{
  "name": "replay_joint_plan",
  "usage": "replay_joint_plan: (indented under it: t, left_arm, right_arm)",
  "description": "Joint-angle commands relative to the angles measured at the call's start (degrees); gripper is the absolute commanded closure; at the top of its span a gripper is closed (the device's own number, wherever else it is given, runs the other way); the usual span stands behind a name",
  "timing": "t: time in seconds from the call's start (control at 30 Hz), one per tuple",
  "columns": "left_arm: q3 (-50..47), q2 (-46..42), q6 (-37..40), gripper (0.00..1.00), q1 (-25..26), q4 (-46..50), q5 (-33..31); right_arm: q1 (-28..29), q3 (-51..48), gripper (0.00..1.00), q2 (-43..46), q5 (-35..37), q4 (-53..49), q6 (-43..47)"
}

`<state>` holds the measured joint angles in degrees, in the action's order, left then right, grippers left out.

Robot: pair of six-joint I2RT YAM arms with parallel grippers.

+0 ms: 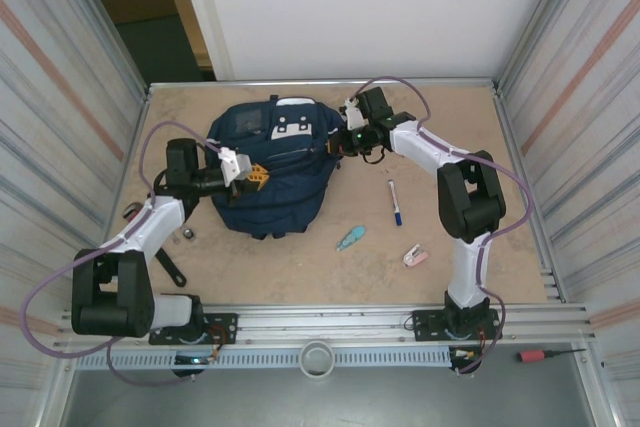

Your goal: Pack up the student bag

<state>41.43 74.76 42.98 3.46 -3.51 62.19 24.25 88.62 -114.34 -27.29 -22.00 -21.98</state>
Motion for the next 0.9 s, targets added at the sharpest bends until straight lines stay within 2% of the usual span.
replay_joint_plan:
  t: [0.0,0.07,0.17,0.33,0.43,0.6,0.7,0.87]
  left_arm:
    - [0.4,-4.6,-1.7,1.0,-1.4,-2.9,9.0]
    - [0.1,-5.0,-1.6,1.0,-1.4,-3.1,9.1]
    - [0.0,-5.0,-1.8,1.0,-1.4,-3.4,9.2]
    - [0.9,-3.5,-2.2,1.0,-0.8,-2.8,8.1]
    - [1.5,-2.6,-1.7,1.0,-0.3,-1.8,7.3]
    - [1.8,-2.0,-1.4,1.0,0.4,-1.3,6.1]
    - [2.1,-1.5,-1.3,1.0,0.7,-0.9,5.5]
    - [2.8,-0.7,-1.1,1.0,1.4,-0.2,4.7]
  right_arm:
    - [-5.6,-0.3,1.0,0.3,13.9,-0.8,0.1]
    - [-6.2,0.6,1.0,-0.3,15.3,-1.3,0.0]
    - [-7.0,1.3,0.96,-1.4,12.6,-1.7,-0.2]
    - [-7.4,-3.3,0.67,3.7,-0.3,2.8,1.2]
    - [-9.1,-5.8,0.55,6.6,-6.9,7.5,-2.4]
    - [-11.6,-2.3,0.38,1.8,-2.2,7.5,-9.8]
    - [-11.1,2.3,0.3,-3.8,-3.0,7.6,-12.8]
    - [-8.2,11.9,0.25,-13.3,-5.2,7.3,-15.2]
